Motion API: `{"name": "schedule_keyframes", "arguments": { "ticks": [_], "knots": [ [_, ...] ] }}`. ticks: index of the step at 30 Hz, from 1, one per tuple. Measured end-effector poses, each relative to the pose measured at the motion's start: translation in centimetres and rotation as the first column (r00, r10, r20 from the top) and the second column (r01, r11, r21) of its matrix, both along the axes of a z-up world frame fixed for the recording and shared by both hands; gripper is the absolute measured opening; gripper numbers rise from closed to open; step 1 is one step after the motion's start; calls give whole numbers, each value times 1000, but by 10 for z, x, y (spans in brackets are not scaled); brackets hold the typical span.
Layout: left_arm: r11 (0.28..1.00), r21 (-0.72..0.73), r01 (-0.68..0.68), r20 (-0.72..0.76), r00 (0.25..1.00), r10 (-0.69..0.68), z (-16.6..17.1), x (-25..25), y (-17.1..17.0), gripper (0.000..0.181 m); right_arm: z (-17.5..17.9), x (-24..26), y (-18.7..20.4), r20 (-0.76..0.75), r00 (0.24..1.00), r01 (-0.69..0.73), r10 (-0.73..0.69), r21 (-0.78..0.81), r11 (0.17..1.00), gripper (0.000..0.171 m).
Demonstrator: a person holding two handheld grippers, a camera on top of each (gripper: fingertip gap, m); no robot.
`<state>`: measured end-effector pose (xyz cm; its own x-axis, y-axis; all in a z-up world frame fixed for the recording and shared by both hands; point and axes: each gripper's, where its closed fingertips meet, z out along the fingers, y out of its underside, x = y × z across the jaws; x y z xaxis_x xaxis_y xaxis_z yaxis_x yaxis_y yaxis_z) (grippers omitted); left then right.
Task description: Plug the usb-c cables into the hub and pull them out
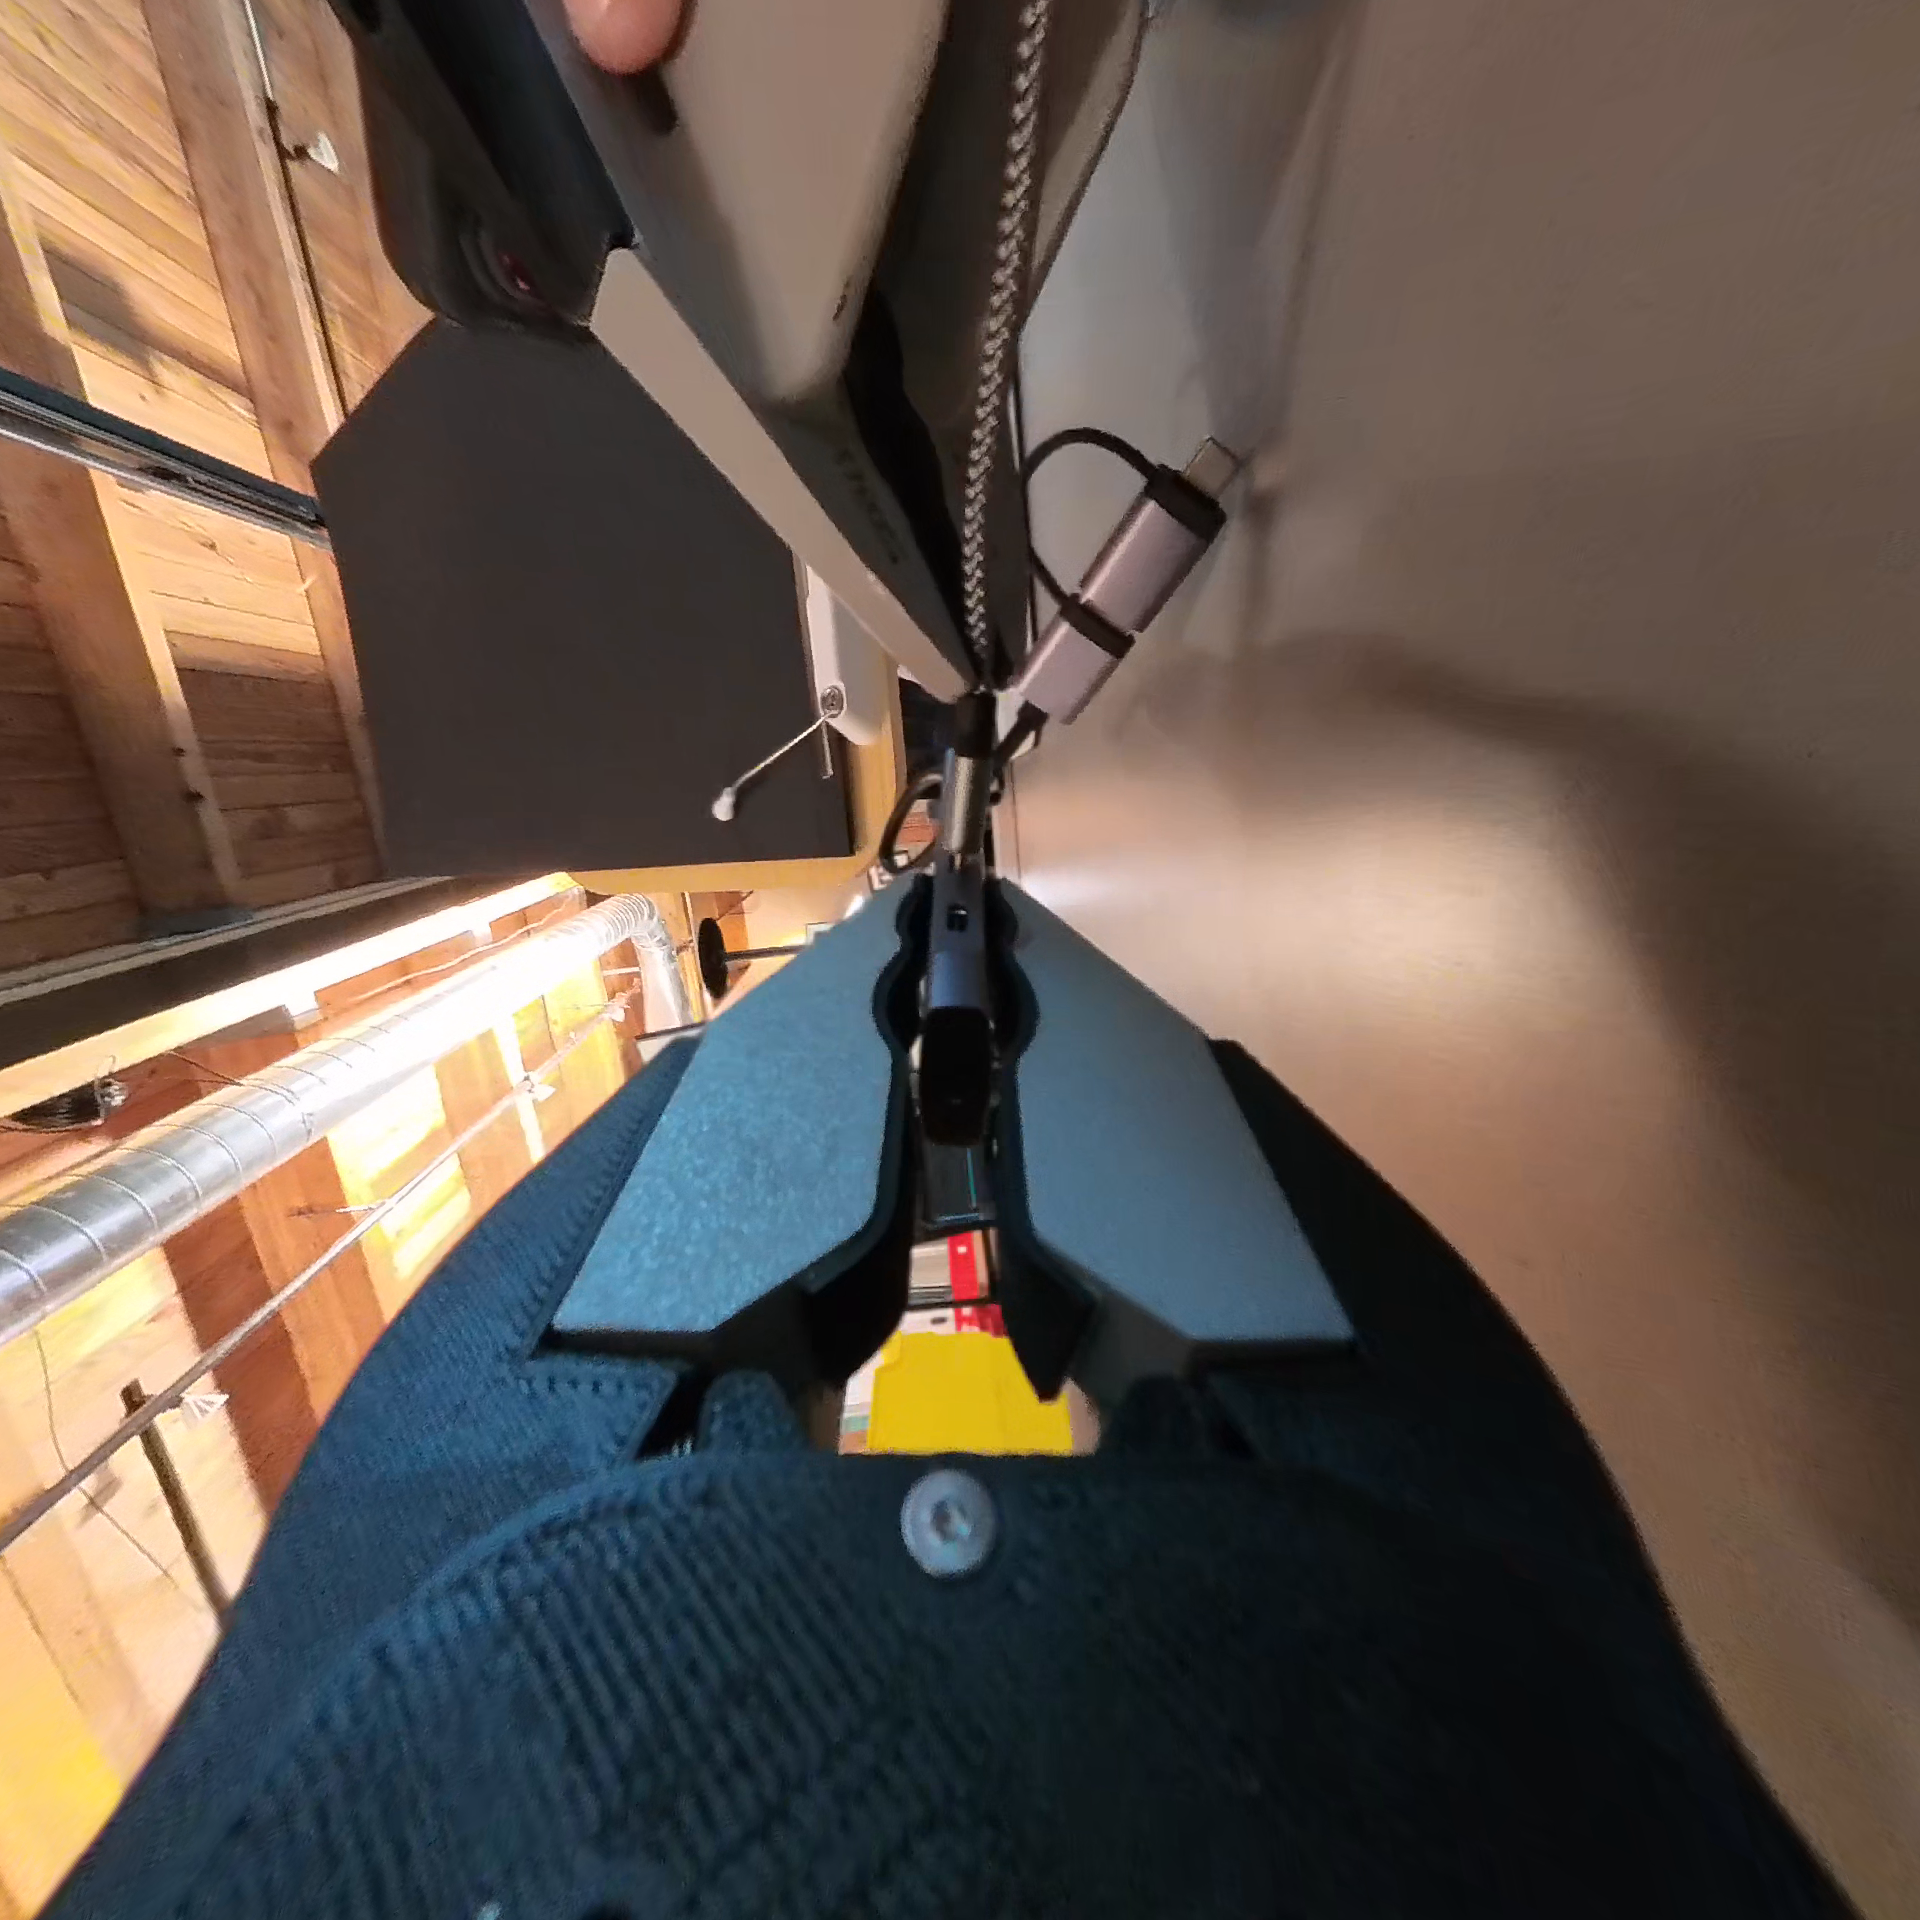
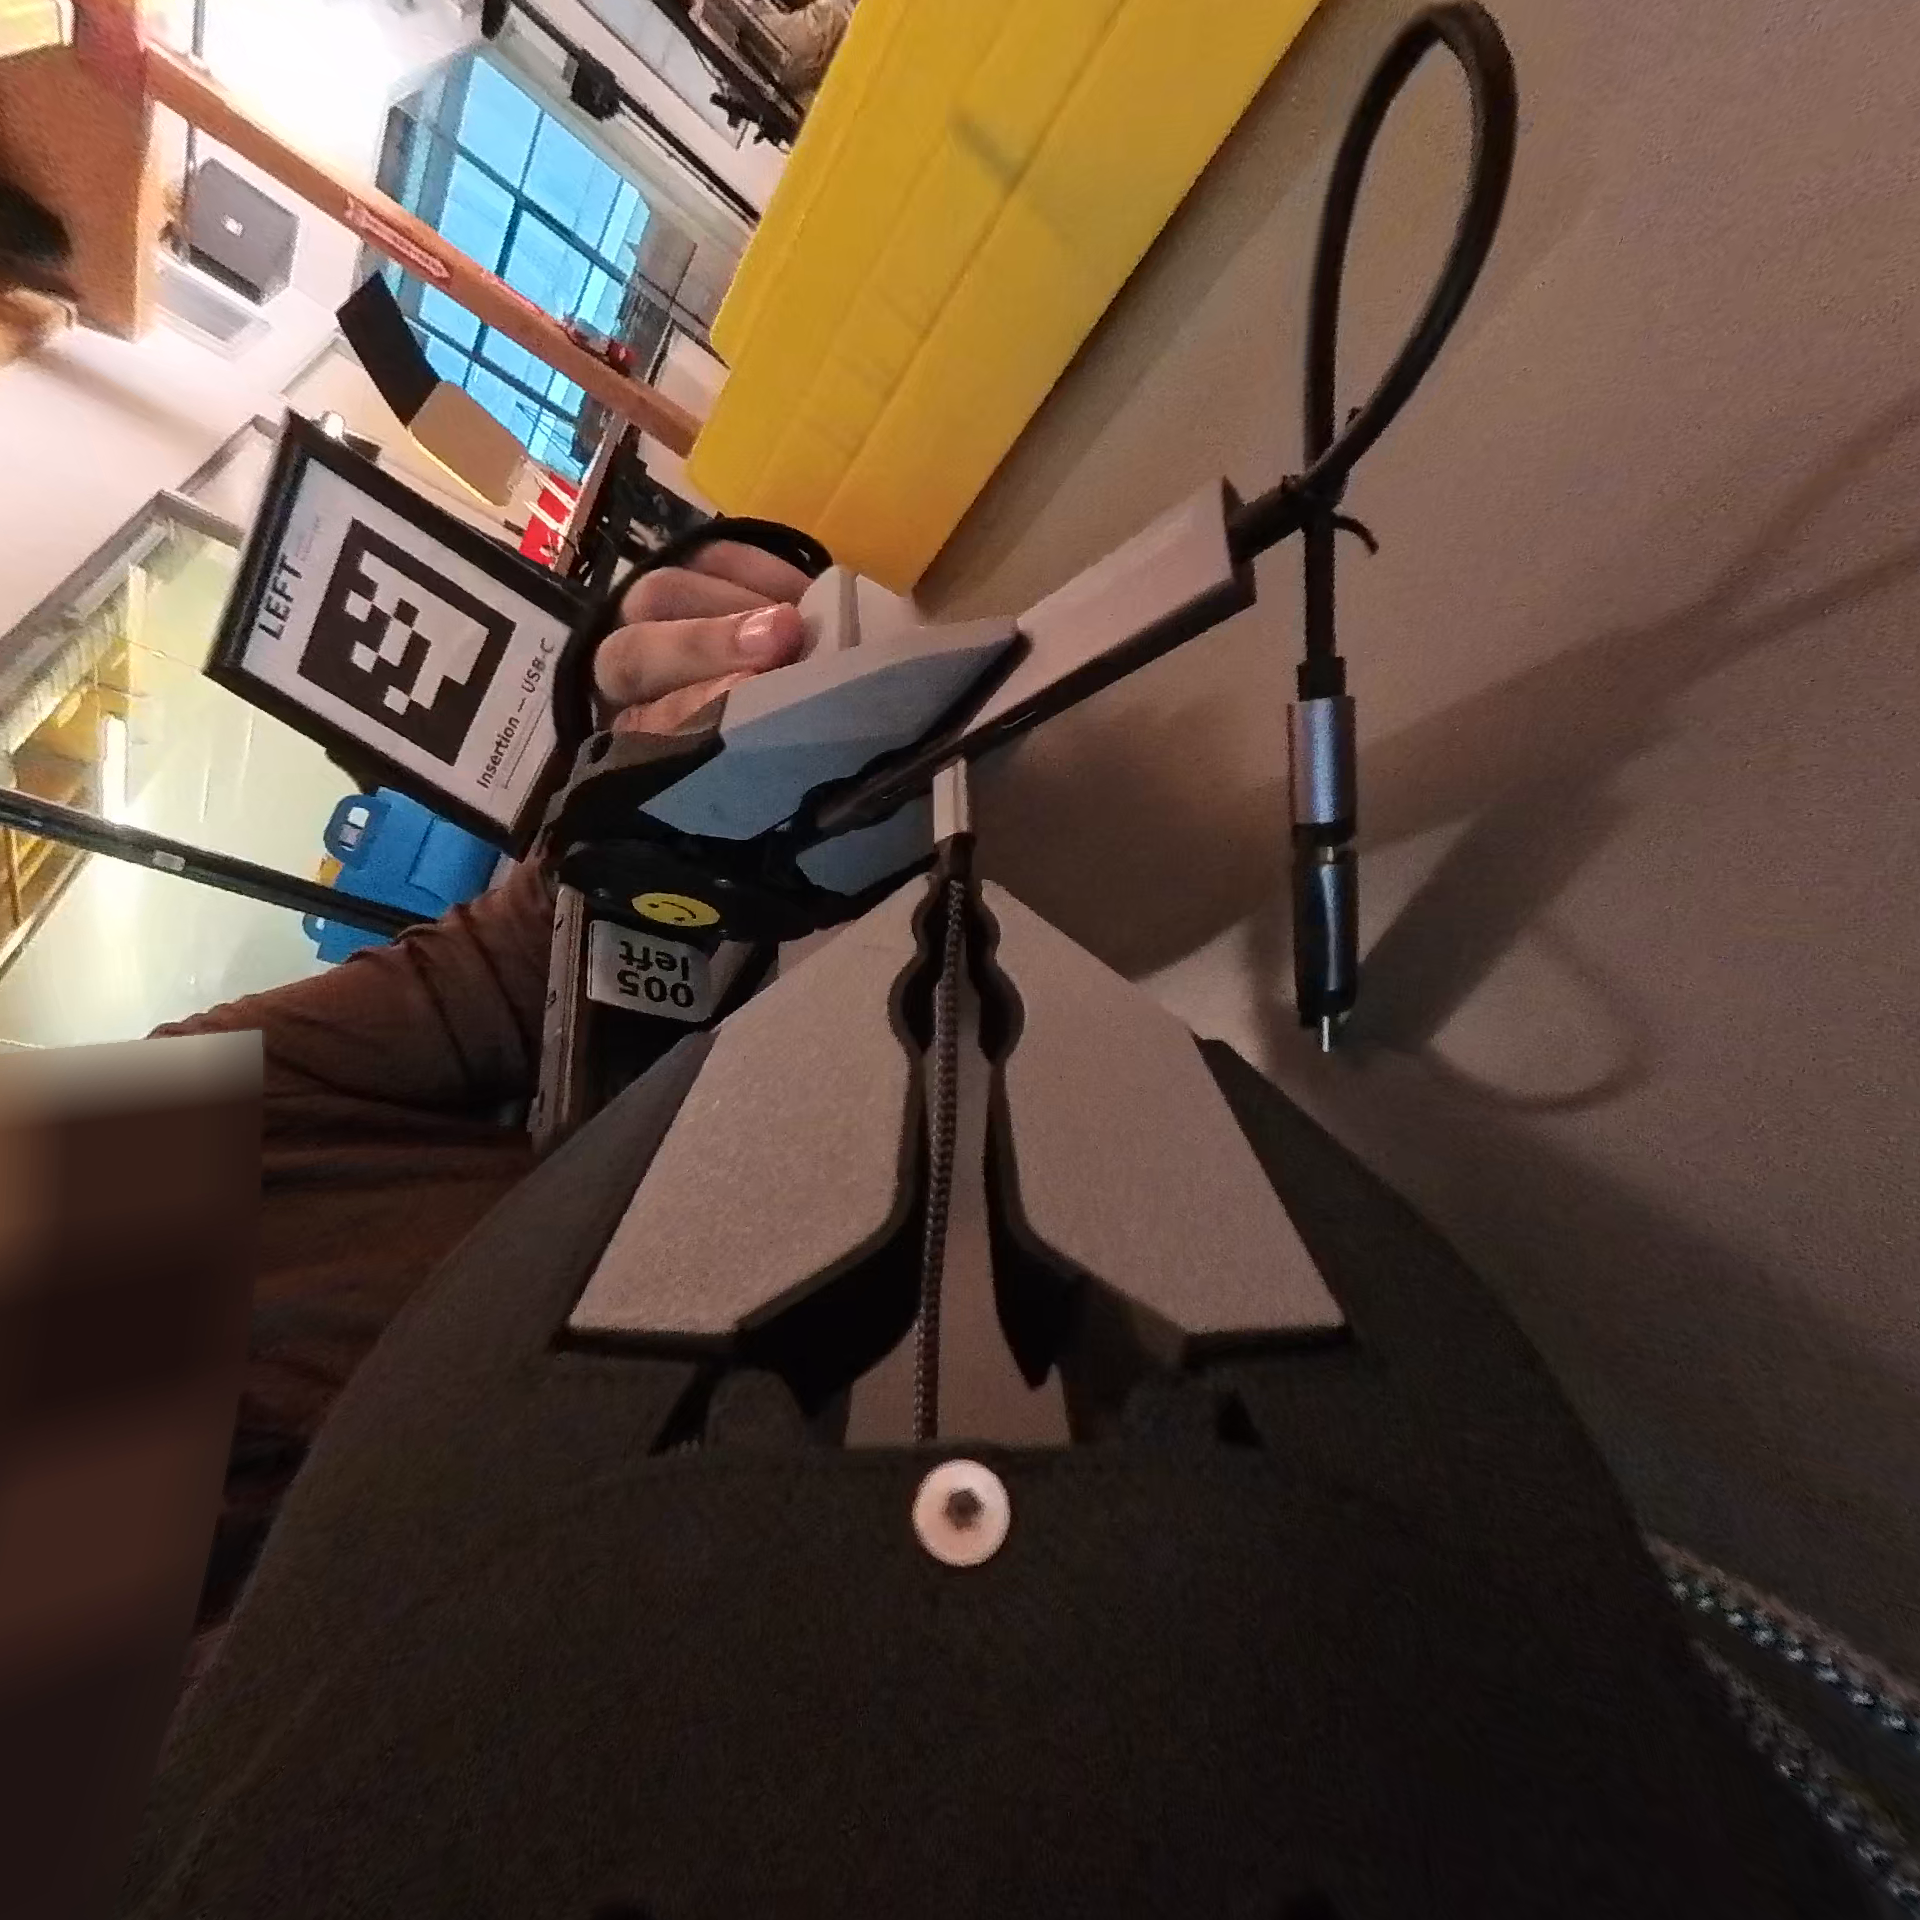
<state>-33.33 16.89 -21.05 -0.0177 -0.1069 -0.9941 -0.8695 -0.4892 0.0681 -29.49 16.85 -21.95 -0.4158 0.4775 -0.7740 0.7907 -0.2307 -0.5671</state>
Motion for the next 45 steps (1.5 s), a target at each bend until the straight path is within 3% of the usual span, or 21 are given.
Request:
{"name": "schedule_keyframes", "arguments": {
  "ticks": [12, 17, 29, 32, 34, 36, 39, 45],
  "knots": [
    [996, 64, 54, 93, 994, -60, 5, 2, 2, 7, 13, 2, 17, -26, 999, 37, -39, -58, 998, 0],
    [998, 63, 9, 94, 995, -15, 4, -10, 0, 6, 9, 5, 7, -16, 1000, -1, 1, -40, 999, 0],
    [997, 60, 45, 83, 995, -50, 2, -7, 4, 6, 10, 4, 4, -20, 1000, 1, -2, -56, 998, 0],
    [998, 52, 39, 74, 996, -43, 1, -7, 6, 6, 3, 2, 6, -19, 1000, 16, -16, 16, 1000, 0],
    [998, 47, 30, 79, 996, -34, -1, -10, 7, 6, -10, 0, 14, -16, 999, 45, -43, 144, 989, 1],
    [999, 49, 16, 93, 995, -21, -1, -14, 7, 6, -25, -2, 25, -33, 997, 73, -65, 336, 939, 0],
    [998, 65, 16, 139, 990, -25, 1, -15, 7, 6, -32, -2, 24, -69, 997, 69, -42, 471, 879, 1],
    [997, 75, 21, 302, 952, -43, -1, -17, 5, 6, -26, -10, 21, -220, 975, 121, 33, 647, 753, 25]
  ]
}}
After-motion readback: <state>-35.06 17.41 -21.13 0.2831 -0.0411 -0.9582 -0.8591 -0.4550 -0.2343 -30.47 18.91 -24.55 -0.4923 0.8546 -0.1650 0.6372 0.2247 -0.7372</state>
